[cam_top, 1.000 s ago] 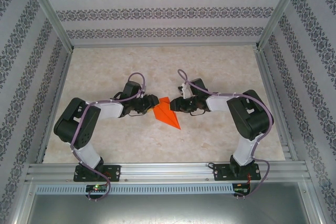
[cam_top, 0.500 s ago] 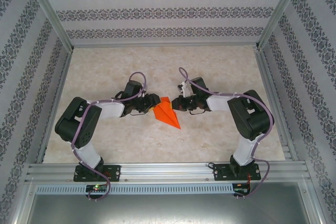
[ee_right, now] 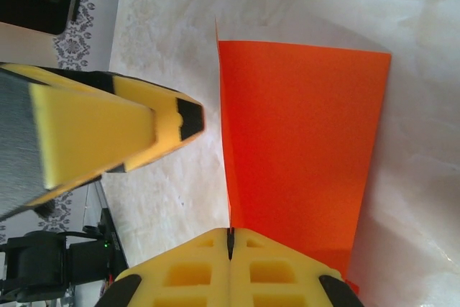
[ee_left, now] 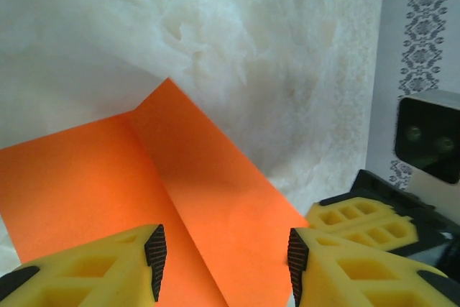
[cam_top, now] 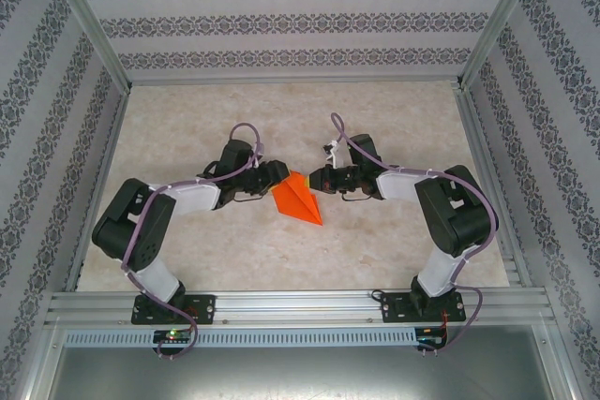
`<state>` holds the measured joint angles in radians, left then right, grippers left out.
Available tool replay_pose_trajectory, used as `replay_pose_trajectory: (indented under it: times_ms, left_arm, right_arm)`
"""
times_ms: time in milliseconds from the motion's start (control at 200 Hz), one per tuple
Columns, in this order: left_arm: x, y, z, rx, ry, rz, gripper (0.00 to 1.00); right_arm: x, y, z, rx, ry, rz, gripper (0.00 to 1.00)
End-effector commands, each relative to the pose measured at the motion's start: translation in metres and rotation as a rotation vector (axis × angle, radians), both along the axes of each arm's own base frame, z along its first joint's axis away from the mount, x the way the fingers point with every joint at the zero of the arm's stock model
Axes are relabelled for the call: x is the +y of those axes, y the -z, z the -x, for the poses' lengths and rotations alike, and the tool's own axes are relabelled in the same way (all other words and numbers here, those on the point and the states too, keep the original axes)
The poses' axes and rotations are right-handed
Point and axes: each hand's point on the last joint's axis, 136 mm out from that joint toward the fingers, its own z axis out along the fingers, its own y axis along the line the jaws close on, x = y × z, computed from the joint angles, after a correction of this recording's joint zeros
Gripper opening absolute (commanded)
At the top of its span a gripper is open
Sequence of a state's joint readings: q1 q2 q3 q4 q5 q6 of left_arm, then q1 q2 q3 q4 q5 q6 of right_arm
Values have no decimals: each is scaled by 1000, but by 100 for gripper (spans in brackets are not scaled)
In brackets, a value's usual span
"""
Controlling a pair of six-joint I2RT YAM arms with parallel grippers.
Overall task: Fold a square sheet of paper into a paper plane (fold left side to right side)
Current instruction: Turn over the paper at the center of the table.
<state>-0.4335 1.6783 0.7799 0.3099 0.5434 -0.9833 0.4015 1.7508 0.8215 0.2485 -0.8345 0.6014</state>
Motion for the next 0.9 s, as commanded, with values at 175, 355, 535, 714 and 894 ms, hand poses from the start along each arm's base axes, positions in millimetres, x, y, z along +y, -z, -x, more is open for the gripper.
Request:
replay_pose_trajectory:
  times_ms: [175, 355, 535, 714, 894]
  left_arm:
    - [-26, 6, -9, 6, 32, 42, 52]
    - [-38, 3, -16, -21, 39, 99, 49]
    - [-43, 0, -19, -37, 44, 118, 35]
    - [-42, 0, -20, -38, 44, 105, 22]
    - [-41, -5, -19, -51, 47, 96, 13]
  right_arm:
    - [3, -10, 5, -17, -21, -40, 0]
    - [1, -7, 5, -8, -14, -32, 0]
    - [-2, -5, 5, -3, 0, -22, 8]
    - [-14, 0, 3, -6, 30, 36, 26]
    - [-43, -7, 0, -63, 91, 134, 40]
